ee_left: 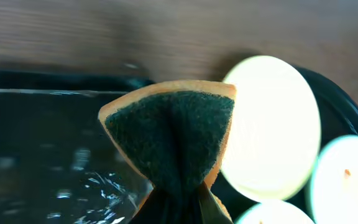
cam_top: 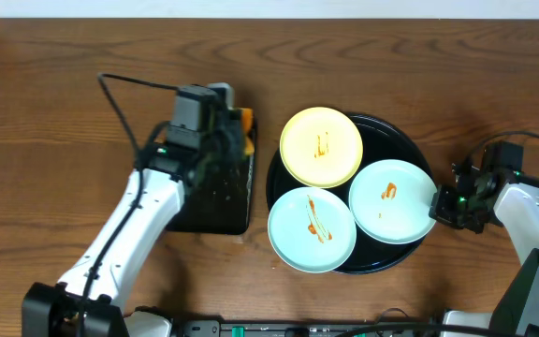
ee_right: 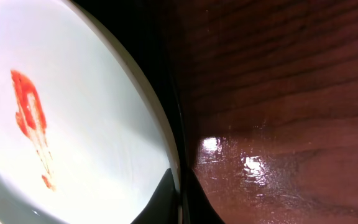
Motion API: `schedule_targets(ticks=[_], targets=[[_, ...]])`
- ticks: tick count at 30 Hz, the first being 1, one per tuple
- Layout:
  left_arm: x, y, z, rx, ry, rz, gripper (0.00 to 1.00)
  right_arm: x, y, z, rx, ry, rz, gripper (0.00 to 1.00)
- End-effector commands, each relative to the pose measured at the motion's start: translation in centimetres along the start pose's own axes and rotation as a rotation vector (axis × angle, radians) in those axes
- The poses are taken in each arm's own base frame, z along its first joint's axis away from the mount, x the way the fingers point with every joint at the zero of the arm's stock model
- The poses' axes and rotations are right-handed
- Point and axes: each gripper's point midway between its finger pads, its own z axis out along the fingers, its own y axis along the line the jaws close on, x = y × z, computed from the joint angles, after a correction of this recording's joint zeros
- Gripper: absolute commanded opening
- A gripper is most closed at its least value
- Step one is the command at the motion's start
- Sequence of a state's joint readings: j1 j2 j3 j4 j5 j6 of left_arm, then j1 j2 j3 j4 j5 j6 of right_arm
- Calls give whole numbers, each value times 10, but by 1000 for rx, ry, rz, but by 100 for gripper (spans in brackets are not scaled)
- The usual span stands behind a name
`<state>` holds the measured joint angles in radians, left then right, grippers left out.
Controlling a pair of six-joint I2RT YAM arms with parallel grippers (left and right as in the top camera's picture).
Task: Clean dirty plates on tray and stack at the side
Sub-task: 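Lift the sponge with the left gripper and carry it toward the plates, then scrub the held pale green plate with the sponge in the left gripper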
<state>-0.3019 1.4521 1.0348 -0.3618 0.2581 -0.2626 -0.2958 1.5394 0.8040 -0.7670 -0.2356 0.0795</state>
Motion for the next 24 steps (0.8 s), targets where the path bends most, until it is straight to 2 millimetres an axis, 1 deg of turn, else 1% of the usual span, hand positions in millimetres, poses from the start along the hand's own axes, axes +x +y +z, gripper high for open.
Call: schedule_targets(ticks=[1,3,6,9,11,12,14,18,21,24], targets=[[1,-39,-1,85,11,45,7,5,0,2,11,20,-4,1],[3,-61,-1,121,16,86,7,5,0,2,11,20,-5,1],[0,-82,-2,147,24,118,7,4,0,2,10,20,-5,1],[-10,-101,-2,196,45,92,7,5,0,2,11,21,-4,1],[-8,-129,0,306,98,76,7,4,0,2,10,20,-5,1],[-6,-137,3,330,123,50,7,4,0,2,10,20,-4,1],[6,-156,15,367,180,12,7,4,0,2,10,20,-5,1],[43,-194,43,419,266,30,7,4,0,2,10,19,-4,1],[64,-223,59,467,284,63,7,4,0,2,10,19,-4,1],[79,-251,66,524,339,68,7,4,0,2,11,19,5,1]])
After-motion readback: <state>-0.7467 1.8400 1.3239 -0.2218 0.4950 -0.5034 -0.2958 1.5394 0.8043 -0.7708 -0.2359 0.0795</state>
